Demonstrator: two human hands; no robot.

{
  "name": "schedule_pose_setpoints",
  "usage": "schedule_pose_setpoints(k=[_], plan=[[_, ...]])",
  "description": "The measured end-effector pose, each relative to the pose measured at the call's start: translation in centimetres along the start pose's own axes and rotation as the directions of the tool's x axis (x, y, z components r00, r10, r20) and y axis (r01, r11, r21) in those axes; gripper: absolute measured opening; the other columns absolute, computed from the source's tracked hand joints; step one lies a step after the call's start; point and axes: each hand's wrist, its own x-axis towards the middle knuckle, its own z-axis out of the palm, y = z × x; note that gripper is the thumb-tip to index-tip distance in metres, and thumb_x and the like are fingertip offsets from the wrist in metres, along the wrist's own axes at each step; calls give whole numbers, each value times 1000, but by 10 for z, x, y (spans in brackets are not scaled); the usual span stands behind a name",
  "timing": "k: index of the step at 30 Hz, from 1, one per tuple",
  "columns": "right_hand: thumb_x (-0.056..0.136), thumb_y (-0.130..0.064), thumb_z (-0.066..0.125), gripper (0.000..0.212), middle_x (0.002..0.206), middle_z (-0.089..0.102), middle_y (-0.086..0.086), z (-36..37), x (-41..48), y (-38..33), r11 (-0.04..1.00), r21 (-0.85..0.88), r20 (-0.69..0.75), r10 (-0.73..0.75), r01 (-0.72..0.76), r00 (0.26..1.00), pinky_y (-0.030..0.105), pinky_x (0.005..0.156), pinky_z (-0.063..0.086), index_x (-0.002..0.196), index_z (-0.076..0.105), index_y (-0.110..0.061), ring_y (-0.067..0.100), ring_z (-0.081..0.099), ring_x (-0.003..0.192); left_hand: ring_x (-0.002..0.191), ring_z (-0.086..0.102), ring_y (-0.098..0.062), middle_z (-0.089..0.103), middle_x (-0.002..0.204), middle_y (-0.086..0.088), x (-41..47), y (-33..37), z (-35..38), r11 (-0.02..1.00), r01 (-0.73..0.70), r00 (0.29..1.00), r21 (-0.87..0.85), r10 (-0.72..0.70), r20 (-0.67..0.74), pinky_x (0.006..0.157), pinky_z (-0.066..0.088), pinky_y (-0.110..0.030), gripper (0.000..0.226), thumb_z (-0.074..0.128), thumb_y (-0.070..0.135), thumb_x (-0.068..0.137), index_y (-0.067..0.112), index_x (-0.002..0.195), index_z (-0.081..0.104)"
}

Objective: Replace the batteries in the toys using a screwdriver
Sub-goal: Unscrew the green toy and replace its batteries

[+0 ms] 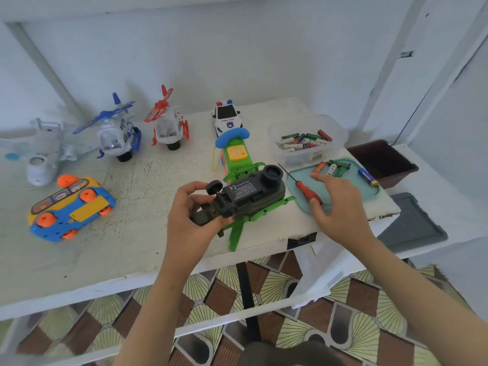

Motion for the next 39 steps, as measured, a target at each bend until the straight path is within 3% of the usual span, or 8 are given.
schedule_pose_setpoints(k=[7, 11, 17, 21, 25, 30, 35, 39], plan=[[76, -19, 67, 81, 133, 51, 5, -9, -6, -23, 963, 119, 94, -254, 243, 962, 26, 102, 26, 147, 28, -19, 17, 42, 120, 69, 67, -11, 71, 78, 7, -24, 7, 4, 1000, 20, 997, -6, -20, -71, 50, 53, -21, 59, 77, -15, 67, 23, 105, 52], [78, -15, 77, 98, 145, 29, -21, -10, -8, -36, 913, 335, 235, -319, 232, 918, 25, 107, 27, 145, 10, -42, 3, 38, 128, 54, 60, -7, 71, 74, 6, -44, 7, 4, 997, 34, 992, -65, -42, -116, 46, 46, -17, 55, 72, -17, 71, 20, 103, 49], [73, -12, 82, 99, 131, 46, -16, -11, -18, -56, 826, 506, 239, -411, 249, 880, 3, 102, 25, 142, 22, -50, -2, 47, 119, 64, 66, -13, 75, 79, 3, -64, 8, -21, 981, 103, 979, -166, -129, -157, 55, 54, -24, 59, 86, 7, 59, 23, 103, 52], [68, -26, 86, 98, 119, 52, -20, -12, -13, -74, 808, 557, 331, -428, 192, 841, 10, 89, 42, 138, 25, -56, -2, 52, 109, 71, 72, -20, 75, 82, -7, -57, 11, -51, 948, 264, 956, -178, -281, -84, 60, 57, -26, 64, 85, 24, 44, 21, 103, 60], [59, -27, 91, 89, 106, 62, -5, -4, -5, -83, 788, 603, 537, -289, -122, 792, 20, 65, 54, 130, 41, -43, 13, 67, 81, 73, 72, -24, 74, 86, -13, -52, 10, -83, 793, 416, 893, -445, -449, 35, 67, 62, -33, 37, 81, 37, 61, 11, 87, 78], [55, -46, 79, 73, 87, 73, 12, 26, -2, -106, 559, 601, 744, -127, -572, 656, 28, 53, 55, 118, 54, -18, 25, 71, 68, 92, 72, -30, 71, 104, -23, -29, 0, -108, 657, 504, 850, -560, -493, 186, 77, 61, -36, 71, 96, 50, 33, 10, 89, 80], [66, -45, 80, 56, 69, 70, 11, 52, 7, -151, 320, 553, 805, 34, -769, 593, 25, 49, 55, 97, 59, -4, 20, 65, 52, 109, 62, -24, 66, 117, -13, 8, -3, -111, 653, 482, 869, -584, -444, 219, 100, 46, -39, 78, 91, 47, 49, 20, 120, 70], [69, -48, 68, 61, 86, 70, 21, 71, 21, -183, 191, 568, 770, 220, -801, 599, 24, 42, 52, 110, 54, -4, 20, 63, 46, 110, 55, -21, 62, 118, -8, 38, 0, -106, 716, 468, 878, -518, -441, 185, 98, 43, -37, 52, 61, 37, 79, 14, 125, 61]])
